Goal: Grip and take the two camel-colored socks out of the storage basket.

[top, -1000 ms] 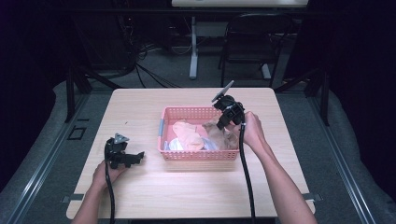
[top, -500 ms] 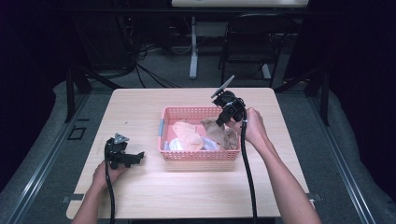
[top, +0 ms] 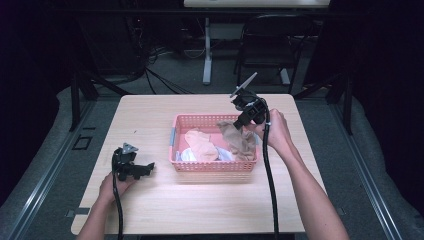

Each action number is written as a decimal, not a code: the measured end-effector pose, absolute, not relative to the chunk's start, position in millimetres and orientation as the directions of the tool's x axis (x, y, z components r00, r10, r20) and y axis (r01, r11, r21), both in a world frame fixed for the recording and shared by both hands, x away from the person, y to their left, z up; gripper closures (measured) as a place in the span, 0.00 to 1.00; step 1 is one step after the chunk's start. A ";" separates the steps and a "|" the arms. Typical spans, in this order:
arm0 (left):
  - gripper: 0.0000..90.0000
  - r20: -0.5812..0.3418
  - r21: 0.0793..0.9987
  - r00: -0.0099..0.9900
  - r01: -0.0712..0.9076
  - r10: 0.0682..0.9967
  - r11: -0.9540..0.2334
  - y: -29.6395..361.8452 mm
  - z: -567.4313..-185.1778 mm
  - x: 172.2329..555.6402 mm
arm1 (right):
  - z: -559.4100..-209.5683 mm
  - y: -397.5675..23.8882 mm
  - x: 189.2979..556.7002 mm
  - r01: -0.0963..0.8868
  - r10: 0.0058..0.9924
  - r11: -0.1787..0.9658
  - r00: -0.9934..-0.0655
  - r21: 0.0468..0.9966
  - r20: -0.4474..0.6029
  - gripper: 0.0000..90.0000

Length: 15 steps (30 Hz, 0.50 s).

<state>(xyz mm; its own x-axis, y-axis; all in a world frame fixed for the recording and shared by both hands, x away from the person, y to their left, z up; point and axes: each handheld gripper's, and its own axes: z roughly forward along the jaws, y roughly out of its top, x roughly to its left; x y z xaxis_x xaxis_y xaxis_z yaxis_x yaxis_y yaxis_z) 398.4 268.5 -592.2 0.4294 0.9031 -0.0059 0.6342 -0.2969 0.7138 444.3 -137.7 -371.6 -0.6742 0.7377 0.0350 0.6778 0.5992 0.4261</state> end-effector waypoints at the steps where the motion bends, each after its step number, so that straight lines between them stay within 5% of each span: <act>1: 0.00 -0.006 0.714 0.429 0.634 0.903 -0.297 268.5 -592.2 398.3 | -370.4 -137.6 443.3 0.680 0.741 0.591 -0.670 0.434 0.040 0.96; 15: 0.00 -0.006 0.714 0.430 0.634 0.903 -0.297 268.5 -592.2 398.4 | -352.6 -144.3 435.6 0.661 0.734 0.598 -0.679 0.454 0.021 0.95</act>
<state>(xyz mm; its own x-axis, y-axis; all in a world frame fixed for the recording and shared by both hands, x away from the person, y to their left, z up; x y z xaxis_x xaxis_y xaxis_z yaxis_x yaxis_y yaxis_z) 398.4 268.5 -592.2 0.4296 0.9030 -0.0057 0.6342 -0.2972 0.7138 435.6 -144.3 -352.6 -0.6787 0.7341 0.0212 0.6606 0.5977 0.4543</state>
